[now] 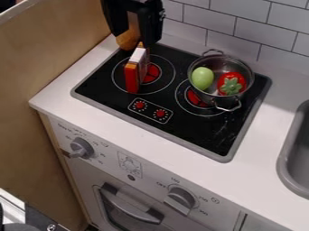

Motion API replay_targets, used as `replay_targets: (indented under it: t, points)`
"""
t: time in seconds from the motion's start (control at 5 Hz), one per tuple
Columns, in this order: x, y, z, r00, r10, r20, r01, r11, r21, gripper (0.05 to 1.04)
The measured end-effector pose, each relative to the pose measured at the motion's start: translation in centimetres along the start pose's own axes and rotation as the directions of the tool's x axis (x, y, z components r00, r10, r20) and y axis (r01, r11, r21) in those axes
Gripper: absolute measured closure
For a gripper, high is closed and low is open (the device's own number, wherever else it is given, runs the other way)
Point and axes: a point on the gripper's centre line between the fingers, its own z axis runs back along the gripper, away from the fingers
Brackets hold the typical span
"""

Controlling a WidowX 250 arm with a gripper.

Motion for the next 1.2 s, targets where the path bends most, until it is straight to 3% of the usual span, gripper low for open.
replay_targets:
  t: [0.4, 0.8, 1.0, 1.2]
  points:
    - [0.9, 1.2, -1.9, 0.999, -0.024, -0.048, 0.023, 1.0, -0.01, 0.085]
    - [2.5, 3.9, -3.3, 0.997, -0.071, -0.004, 0.071, 0.997, -0.003, 0.086]
    - [2.2, 4.3, -4.4, 1.0, 0.015, 0.027, -0.016, 0.999, 0.029, 0.085]
    - [1.7, 3.8, -4.1, 0.963, 0.226, 0.148, -0.242, 0.965, 0.1, 0.086]
